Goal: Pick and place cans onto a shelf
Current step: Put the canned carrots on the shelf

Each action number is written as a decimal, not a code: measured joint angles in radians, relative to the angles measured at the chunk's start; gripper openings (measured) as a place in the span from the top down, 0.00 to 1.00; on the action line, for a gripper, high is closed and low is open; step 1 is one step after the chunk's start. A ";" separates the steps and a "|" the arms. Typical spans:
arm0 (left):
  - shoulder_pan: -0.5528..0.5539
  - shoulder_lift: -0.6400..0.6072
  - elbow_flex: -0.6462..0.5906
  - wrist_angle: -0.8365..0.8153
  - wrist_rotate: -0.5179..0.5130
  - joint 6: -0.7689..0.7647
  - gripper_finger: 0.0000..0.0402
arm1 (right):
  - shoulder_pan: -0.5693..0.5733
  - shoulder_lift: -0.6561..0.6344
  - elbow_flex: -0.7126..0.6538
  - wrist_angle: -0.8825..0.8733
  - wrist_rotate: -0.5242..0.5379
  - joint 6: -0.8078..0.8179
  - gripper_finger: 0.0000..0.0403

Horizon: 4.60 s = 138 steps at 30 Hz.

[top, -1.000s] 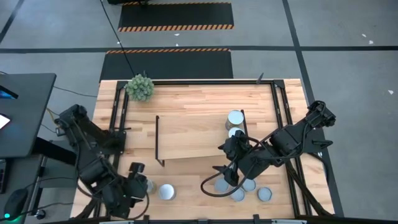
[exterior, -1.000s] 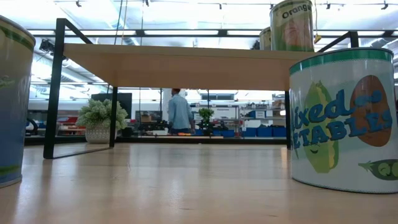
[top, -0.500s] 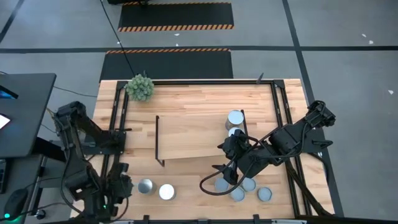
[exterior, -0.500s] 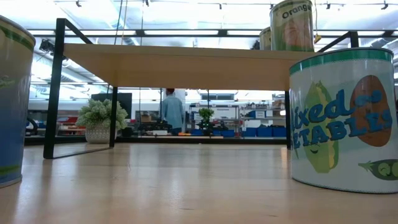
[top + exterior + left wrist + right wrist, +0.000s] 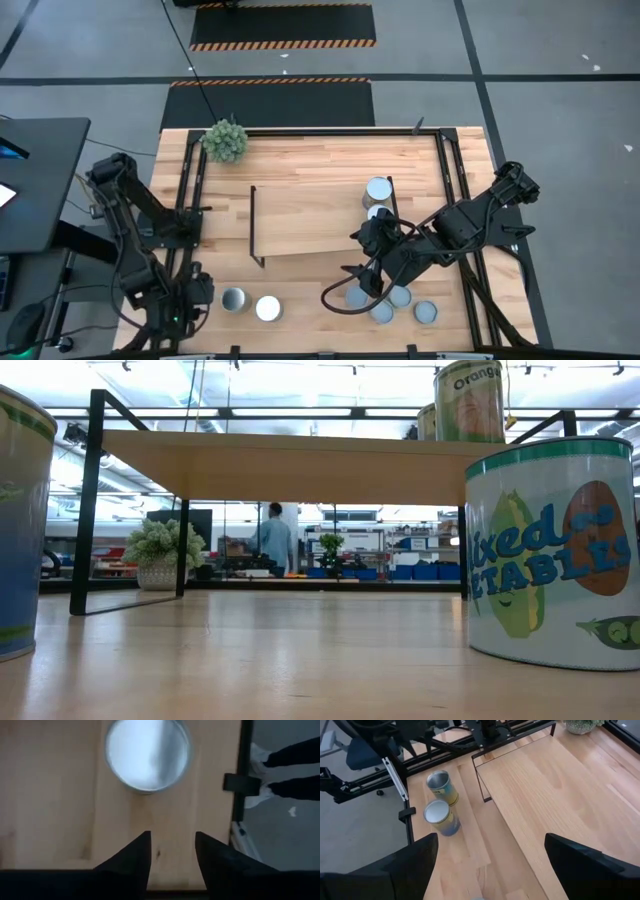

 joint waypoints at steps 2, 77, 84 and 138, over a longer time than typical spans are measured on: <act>0.000 0.000 -0.022 0.050 -0.001 -0.001 0.58 | 0.000 0.000 0.000 0.000 0.011 0.002 0.07; 0.013 0.015 -0.091 0.044 -0.014 -0.183 0.12 | -0.016 0.071 -0.001 0.210 0.070 -0.093 0.07; 0.009 0.103 -0.091 0.047 -0.099 -0.172 0.12 | -0.012 0.076 0.000 0.253 0.082 -0.120 0.07; 0.130 -0.018 -0.092 0.327 -0.252 0.086 0.25 | -0.014 0.076 0.000 0.272 0.061 -0.070 0.07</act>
